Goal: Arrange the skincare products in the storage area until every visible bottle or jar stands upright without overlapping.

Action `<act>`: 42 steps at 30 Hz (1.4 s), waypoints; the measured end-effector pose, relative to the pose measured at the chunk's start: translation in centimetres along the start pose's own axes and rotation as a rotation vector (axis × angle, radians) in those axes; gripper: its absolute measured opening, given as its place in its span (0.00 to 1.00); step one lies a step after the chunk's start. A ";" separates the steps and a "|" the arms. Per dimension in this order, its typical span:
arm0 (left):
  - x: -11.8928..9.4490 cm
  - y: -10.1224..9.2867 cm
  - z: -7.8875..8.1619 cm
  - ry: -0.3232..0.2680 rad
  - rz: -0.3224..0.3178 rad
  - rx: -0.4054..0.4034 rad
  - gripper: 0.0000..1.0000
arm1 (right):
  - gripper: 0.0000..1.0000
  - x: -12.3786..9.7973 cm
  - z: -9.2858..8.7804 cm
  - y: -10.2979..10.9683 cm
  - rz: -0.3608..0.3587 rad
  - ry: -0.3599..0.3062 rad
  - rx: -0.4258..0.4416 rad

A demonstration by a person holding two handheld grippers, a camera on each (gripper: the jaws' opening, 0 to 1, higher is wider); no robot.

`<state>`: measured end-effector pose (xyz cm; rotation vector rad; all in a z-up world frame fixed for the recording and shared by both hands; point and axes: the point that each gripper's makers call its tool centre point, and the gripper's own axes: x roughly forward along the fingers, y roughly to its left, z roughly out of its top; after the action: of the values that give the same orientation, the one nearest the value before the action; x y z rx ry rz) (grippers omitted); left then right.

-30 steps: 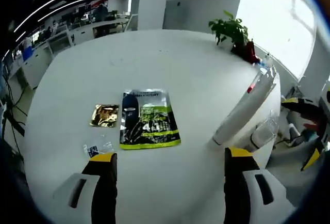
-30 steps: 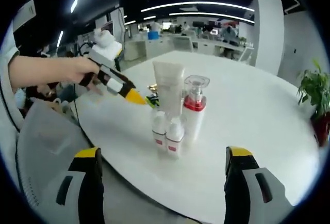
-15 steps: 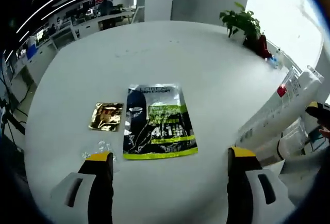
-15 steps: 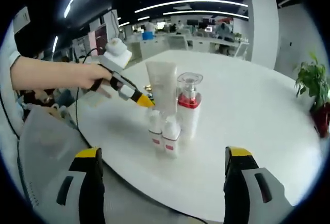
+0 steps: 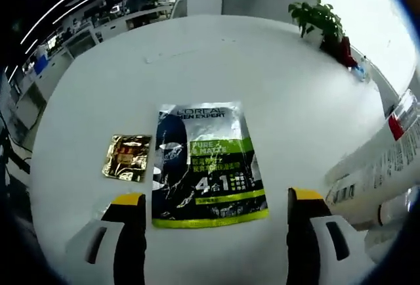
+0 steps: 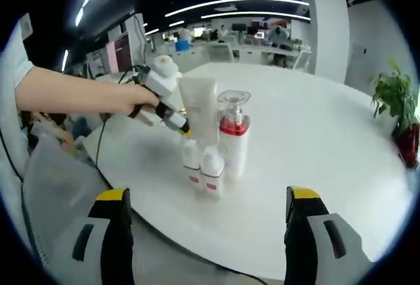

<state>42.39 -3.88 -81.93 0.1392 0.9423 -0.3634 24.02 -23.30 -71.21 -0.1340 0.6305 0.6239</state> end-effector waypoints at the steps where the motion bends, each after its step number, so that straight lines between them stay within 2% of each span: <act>1: 0.4 0.2 0.1 0.001 0.006 0.000 0.86 | 0.97 0.0 0.0 0.0 -0.001 0.001 0.001; 14: 1.9 0.8 0.3 0.016 0.056 0.008 0.83 | 0.96 0.0 -0.1 -0.3 -0.014 0.004 0.007; 21: 2.0 1.0 0.5 0.023 0.065 0.018 0.82 | 0.96 0.1 -0.2 -0.3 -0.018 0.009 -0.006; 24: 2.1 0.7 0.7 0.021 0.051 0.037 0.73 | 0.96 0.0 -0.2 -0.3 -0.020 0.009 -0.003; 28: 2.1 0.6 0.7 0.027 0.045 0.044 0.68 | 0.96 0.1 -0.2 -0.3 -0.019 0.012 -0.008; 32: 1.8 0.6 0.9 0.025 0.037 0.046 0.56 | 0.96 0.1 -0.2 -0.3 -0.021 0.010 -0.007; 33: 1.9 0.8 0.9 0.018 0.030 0.011 0.54 | 0.96 0.1 -0.2 -0.3 -0.022 0.010 -0.008; 38: 2.0 1.2 1.0 0.019 0.033 0.033 0.50 | 0.96 0.1 -0.3 -0.3 -0.021 0.013 -0.014; 39: 2.0 1.1 1.1 0.015 0.034 0.031 0.48 | 0.96 0.1 -0.2 -0.3 -0.020 0.012 -0.013; 40: 1.9 1.2 1.2 0.008 0.037 0.029 0.40 | 0.96 0.1 -0.2 -0.3 -0.020 0.011 -0.012; 41: 1.0 2.5 0.2 0.068 0.102 0.065 0.12 | 0.96 0.1 -0.2 -0.3 -0.021 0.012 -0.012; 42: 0.8 4.5 -0.2 0.102 0.164 0.263 0.07 | 0.96 0.1 -0.2 -0.4 -0.021 0.012 -0.011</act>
<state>44.32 0.16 -82.86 0.4764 0.9733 -0.3297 24.16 -23.62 -71.48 -0.1548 0.6361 0.6069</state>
